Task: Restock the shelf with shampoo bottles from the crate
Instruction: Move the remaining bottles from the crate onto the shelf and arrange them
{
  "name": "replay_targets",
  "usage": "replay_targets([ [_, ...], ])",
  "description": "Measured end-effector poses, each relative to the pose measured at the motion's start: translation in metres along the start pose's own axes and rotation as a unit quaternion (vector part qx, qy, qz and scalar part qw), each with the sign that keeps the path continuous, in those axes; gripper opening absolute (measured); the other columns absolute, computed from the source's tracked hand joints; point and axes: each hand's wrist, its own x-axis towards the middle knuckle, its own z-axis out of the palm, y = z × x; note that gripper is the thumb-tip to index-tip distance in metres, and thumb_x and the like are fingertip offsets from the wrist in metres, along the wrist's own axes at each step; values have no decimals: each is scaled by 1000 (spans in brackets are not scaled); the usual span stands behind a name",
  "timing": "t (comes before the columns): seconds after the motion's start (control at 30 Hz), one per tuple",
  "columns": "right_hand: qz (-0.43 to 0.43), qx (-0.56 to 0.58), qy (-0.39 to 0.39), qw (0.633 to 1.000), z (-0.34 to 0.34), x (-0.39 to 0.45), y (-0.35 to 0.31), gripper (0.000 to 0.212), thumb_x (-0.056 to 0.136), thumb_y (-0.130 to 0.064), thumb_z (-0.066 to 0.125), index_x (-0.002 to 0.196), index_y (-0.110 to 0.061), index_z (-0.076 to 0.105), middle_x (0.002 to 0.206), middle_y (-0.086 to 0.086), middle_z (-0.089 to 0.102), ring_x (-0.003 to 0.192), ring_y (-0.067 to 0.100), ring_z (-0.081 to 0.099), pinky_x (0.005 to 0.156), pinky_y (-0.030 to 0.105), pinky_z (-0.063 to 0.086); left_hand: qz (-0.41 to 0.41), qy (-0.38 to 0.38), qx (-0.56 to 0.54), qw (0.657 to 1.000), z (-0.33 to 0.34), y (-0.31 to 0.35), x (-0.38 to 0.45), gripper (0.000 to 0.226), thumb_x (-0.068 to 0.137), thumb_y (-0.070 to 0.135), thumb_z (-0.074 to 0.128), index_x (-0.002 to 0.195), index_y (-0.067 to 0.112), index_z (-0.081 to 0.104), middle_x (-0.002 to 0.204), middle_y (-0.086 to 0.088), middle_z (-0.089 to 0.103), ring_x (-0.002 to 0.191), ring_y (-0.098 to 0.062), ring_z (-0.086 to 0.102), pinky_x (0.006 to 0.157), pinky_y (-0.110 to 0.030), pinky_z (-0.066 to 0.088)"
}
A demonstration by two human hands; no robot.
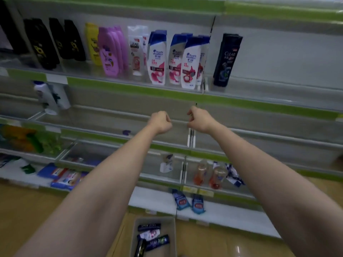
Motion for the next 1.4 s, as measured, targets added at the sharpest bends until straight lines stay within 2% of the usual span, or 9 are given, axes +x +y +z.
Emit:
replay_targets([
  [0.23,-15,-56,-149,987,116,-14,17,50,88,-20,62,130,-3,42,130,20,51,119,34,50,94,35,41,-15,-102,158,982,54,-79,-27,30,85,15,55,111,2,64,119,-21,62,113,-34,57,96,-38,47],
  [0.63,-8,-17,-335,942,324,-37,91,54,89,-19,62,135,-4,38,133,19,44,120,34,48,94,36,41,-195,-219,122,948,207,-240,-91,39,87,15,57,124,7,53,129,-17,48,121,-32,49,103,-35,41],
  [0.8,31,-1,-376,926,428,-51,135,51,90,-21,59,134,-4,41,133,18,49,120,32,50,88,29,40,-253,-264,93,926,280,-311,-121,39,88,15,55,126,6,51,126,-17,44,112,-36,54,99,-33,42],
  [1.0,134,75,-394,906,577,-68,205,51,88,-23,63,131,-5,43,132,15,51,118,29,51,90,31,41,-307,-289,70,904,396,-417,-137,41,90,16,53,129,7,47,130,-17,42,115,-33,50,97,-35,41],
  [1.07,196,135,-392,889,629,-69,230,51,88,-22,64,131,-4,43,131,14,53,117,27,53,86,26,40,-320,-284,68,901,441,-454,-134,37,90,14,53,126,5,50,129,-16,46,115,-30,51,96,-32,42],
  [1.13,268,207,-371,865,680,-67,256,51,87,-20,66,131,-4,45,129,15,55,117,28,53,92,28,41,-310,-295,72,901,488,-488,-125,38,90,16,53,126,5,51,130,-14,49,116,-29,51,95,-32,42],
  [1.23,334,271,-322,843,753,-57,291,26,87,-17,66,109,-11,54,113,16,60,100,26,56,88,37,50,-286,-315,67,902,552,-533,-101,36,89,19,54,122,3,51,133,-16,46,117,-31,49,95,-34,41],
  [1.3,367,300,-296,830,802,-47,314,15,87,-16,65,99,-10,58,100,16,59,90,26,55,74,35,50,-288,-276,54,915,594,-561,-79,37,90,17,53,123,1,49,134,-19,43,118,-33,48,97,-33,41],
  [1.4,371,240,-267,857,866,-37,347,26,85,-18,66,104,-1,65,99,17,65,97,34,63,80,36,52,-325,-175,15,929,638,-590,-45,42,94,19,49,130,-1,44,133,-22,44,119,-35,48,102,-36,41],
])
